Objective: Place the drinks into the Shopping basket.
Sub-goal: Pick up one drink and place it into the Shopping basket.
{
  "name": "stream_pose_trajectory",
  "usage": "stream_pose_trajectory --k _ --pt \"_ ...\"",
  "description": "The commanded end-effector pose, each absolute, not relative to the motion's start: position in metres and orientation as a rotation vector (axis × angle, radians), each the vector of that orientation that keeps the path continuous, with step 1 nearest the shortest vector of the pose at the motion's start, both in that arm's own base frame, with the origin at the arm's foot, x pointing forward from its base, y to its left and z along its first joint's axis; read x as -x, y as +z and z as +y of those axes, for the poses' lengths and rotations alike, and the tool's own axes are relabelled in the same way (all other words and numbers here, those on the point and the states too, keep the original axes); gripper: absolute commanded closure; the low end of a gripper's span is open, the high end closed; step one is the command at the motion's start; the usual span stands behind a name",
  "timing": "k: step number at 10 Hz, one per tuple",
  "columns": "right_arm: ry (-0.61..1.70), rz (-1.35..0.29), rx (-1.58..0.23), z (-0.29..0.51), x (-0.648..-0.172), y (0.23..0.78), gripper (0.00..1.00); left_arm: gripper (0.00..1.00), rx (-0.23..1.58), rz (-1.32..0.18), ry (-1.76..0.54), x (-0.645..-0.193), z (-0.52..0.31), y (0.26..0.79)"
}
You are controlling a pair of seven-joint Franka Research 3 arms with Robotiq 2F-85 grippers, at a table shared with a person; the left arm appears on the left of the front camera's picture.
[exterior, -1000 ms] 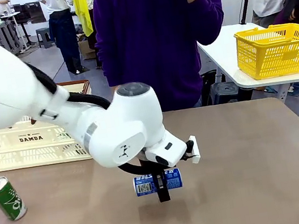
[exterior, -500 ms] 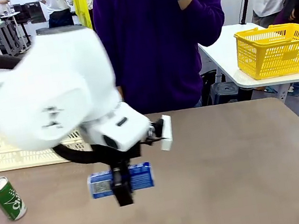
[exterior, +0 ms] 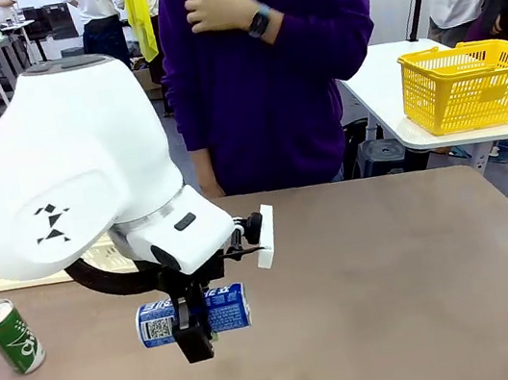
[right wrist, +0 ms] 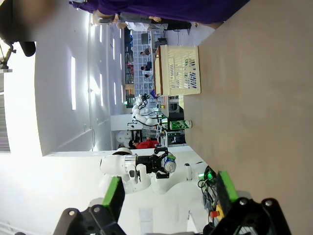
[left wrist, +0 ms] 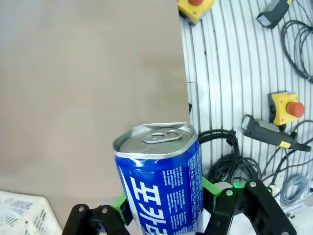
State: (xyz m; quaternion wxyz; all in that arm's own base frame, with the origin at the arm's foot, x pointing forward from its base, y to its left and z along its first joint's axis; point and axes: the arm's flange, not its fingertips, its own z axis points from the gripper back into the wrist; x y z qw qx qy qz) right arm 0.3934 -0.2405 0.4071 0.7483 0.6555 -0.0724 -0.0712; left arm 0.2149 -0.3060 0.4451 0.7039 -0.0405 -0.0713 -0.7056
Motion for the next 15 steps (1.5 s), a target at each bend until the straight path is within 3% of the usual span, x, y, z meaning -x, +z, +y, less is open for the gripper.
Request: stream_pose_trajectory --k 1,5,8,11,12,13,15 --pt "-0.164 -0.136 -1.430 -0.241 -0.393 0.413 0.00 1.00 0.112 -0.160 -1.428 -0.222 -0.290 0.468" --pt "-0.164 -0.136 -1.430 -0.241 -0.393 0.413 0.00 1.00 0.308 -0.324 -0.792 -0.392 -0.198 0.578" --pt "-0.164 -0.136 -1.430 -0.241 -0.393 0.413 0.00 1.00 0.291 -0.332 -0.280 -0.493 -0.092 0.573" --pt "-0.164 -0.136 -1.430 -0.241 -0.393 0.413 0.00 1.00 0.260 -0.303 0.034 -0.495 -0.015 0.550" --pt "-0.164 -0.136 -1.430 -0.241 -0.393 0.413 0.00 1.00 0.420 -0.259 0.106 -0.482 0.003 0.553" --pt "-0.164 -0.136 -1.430 -0.241 -0.393 0.413 0.00 1.00 0.252 -0.286 -0.050 -0.516 -0.012 0.539" --pt "-0.164 -0.136 -1.430 -0.241 -0.393 0.413 0.00 1.00 0.252 -0.286 -0.050 -0.516 -0.012 0.539"
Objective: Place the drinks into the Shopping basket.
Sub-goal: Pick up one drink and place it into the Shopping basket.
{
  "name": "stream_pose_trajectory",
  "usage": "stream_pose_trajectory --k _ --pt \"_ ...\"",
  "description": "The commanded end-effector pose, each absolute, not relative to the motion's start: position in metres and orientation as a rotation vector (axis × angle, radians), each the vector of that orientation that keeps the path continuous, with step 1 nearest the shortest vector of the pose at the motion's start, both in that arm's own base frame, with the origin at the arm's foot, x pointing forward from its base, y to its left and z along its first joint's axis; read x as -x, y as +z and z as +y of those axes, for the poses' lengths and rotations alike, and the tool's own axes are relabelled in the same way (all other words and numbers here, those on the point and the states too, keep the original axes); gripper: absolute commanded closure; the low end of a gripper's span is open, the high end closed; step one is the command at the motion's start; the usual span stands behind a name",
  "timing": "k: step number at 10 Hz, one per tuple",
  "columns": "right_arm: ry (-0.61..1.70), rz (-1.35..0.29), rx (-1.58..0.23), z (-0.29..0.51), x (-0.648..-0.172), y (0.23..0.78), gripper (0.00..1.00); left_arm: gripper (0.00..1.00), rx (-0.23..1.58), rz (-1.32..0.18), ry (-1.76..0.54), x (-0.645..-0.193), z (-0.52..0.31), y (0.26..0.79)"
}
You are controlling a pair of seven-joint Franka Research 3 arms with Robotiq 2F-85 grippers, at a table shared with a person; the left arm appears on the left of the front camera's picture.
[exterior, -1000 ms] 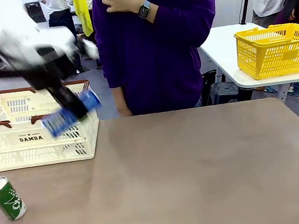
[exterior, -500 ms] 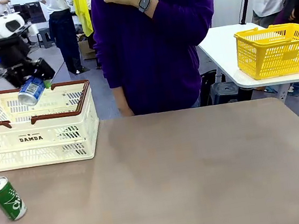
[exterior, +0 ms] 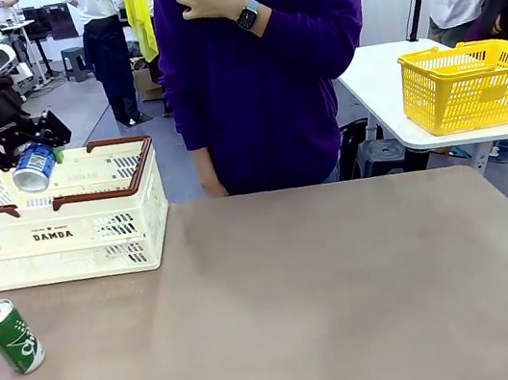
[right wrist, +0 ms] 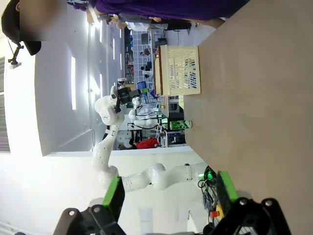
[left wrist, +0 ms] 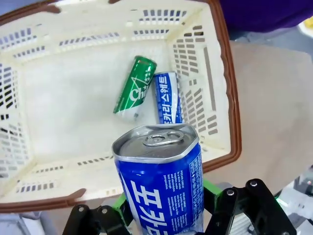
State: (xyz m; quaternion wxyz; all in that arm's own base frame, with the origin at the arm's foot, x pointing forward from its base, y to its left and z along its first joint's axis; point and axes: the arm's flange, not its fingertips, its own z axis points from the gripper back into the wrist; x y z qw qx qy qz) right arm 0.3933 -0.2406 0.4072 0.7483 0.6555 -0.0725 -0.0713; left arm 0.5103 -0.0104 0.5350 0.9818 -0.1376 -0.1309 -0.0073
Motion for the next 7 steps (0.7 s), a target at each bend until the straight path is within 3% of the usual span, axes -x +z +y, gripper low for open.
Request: stream_pose_trajectory --k 1,2,4,7 --pt "-0.164 -0.136 -1.430 -0.241 -0.393 0.413 0.00 1.00 0.252 -0.286 -0.050 -0.516 -0.012 0.539" --pt "-0.164 -0.136 -1.430 -0.241 -0.393 0.413 0.00 1.00 0.277 -0.263 -0.015 -0.510 -0.010 0.535" --pt "-0.164 -0.136 -1.430 -0.241 -0.393 0.413 0.00 1.00 0.293 -0.312 0.045 -0.584 -0.003 0.532" --pt "-0.164 -0.136 -1.430 -0.241 -0.393 0.413 0.00 1.00 0.249 -0.177 0.012 -0.628 0.000 0.503"
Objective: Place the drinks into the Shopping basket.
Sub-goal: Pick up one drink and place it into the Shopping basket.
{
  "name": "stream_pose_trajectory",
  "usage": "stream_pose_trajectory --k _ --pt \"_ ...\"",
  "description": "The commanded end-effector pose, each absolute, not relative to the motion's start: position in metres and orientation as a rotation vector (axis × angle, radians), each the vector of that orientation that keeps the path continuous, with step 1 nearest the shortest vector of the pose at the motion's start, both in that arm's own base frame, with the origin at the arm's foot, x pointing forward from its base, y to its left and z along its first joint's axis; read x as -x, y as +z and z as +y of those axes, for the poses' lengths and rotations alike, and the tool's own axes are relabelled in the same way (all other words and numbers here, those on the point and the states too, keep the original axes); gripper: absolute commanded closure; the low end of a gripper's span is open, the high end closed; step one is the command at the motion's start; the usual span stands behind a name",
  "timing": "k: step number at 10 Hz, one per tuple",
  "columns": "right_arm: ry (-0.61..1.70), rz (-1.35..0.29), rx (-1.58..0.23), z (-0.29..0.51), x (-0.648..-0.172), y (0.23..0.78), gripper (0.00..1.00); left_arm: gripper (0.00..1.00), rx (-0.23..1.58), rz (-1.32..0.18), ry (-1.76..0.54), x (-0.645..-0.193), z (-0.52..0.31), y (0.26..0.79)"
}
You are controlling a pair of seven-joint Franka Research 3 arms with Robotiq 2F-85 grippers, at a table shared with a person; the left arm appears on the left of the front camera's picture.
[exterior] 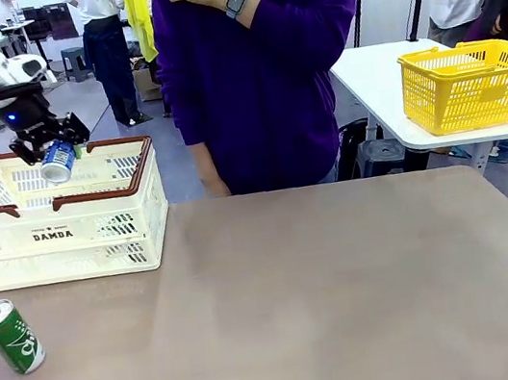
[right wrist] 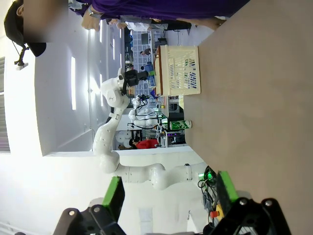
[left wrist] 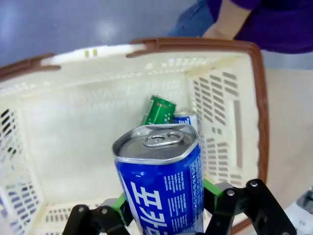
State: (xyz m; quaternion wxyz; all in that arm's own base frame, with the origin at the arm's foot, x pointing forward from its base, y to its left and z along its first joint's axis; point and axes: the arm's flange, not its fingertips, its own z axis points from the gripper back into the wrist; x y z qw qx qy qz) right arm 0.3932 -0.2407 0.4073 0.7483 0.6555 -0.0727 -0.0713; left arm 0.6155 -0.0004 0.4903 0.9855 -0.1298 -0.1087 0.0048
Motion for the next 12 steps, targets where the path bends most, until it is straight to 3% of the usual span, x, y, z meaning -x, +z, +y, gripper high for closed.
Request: stream_pose_trajectory --k 1,5,10,11,12 --pt "-0.164 -0.136 -1.430 -0.241 -0.393 0.413 0.00 1.00 0.229 -0.167 0.031 -0.637 0.000 0.492" --pt "-0.164 -0.136 -1.430 -0.241 -0.393 0.413 0.00 1.00 0.234 -0.042 0.044 -0.639 0.016 0.436" --pt "-0.164 -0.136 -1.430 -0.241 -0.393 0.413 0.00 1.00 0.265 -0.036 0.051 -0.639 0.023 0.404" --pt "-0.164 -0.136 -1.430 -0.241 -0.393 0.413 0.00 0.92 0.264 -0.039 0.044 -0.639 0.022 0.403" --pt "-0.164 -0.136 -1.430 -0.241 -0.393 0.413 0.00 0.42 0.273 -0.030 0.032 -0.640 0.022 0.403"
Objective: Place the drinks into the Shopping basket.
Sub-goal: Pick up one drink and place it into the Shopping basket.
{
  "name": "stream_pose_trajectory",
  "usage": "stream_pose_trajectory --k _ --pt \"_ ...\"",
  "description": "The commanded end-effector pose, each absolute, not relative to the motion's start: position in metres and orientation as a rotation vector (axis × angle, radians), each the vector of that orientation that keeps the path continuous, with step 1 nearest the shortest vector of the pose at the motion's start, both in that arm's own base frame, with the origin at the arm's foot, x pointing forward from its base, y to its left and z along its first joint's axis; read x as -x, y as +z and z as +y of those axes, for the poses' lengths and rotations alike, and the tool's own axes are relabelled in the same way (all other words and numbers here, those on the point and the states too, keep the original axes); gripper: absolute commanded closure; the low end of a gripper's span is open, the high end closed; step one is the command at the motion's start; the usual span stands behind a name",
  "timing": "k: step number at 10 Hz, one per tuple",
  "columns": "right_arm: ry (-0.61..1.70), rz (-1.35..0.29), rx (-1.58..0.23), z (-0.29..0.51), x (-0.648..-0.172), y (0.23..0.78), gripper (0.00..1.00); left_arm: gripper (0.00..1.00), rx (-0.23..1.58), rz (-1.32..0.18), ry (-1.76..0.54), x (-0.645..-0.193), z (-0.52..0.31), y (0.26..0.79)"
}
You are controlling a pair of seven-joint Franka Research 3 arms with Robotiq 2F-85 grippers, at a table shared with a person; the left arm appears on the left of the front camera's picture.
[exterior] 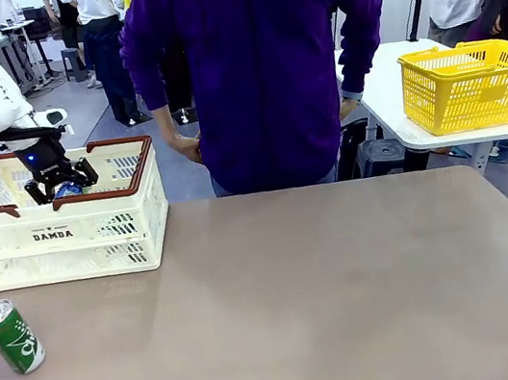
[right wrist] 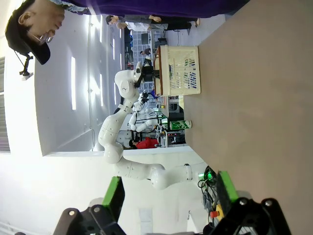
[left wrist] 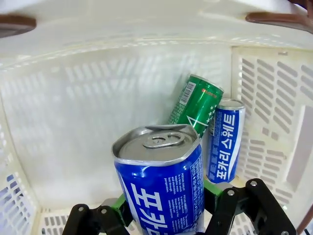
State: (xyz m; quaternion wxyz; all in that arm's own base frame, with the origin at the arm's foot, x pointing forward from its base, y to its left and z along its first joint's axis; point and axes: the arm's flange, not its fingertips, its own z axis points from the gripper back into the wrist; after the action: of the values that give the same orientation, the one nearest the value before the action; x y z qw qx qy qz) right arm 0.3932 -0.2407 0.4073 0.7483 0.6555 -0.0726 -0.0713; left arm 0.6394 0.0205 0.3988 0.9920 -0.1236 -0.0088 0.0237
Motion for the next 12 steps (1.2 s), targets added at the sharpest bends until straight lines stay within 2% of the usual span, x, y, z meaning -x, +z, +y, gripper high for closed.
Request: stream_pose_trajectory --k 1,9,12 --pt "-0.164 -0.136 -1.430 -0.241 -0.393 0.413 0.00 0.00 0.266 -0.029 0.027 -0.640 0.022 0.403" --pt "-0.164 -0.136 -1.430 -0.241 -0.393 0.413 0.00 0.00 0.243 -0.066 -0.001 -0.629 0.016 0.414" --pt "-0.164 -0.136 -1.430 -0.241 -0.393 0.413 0.00 0.00 0.328 -0.017 0.011 -0.600 0.021 0.448"
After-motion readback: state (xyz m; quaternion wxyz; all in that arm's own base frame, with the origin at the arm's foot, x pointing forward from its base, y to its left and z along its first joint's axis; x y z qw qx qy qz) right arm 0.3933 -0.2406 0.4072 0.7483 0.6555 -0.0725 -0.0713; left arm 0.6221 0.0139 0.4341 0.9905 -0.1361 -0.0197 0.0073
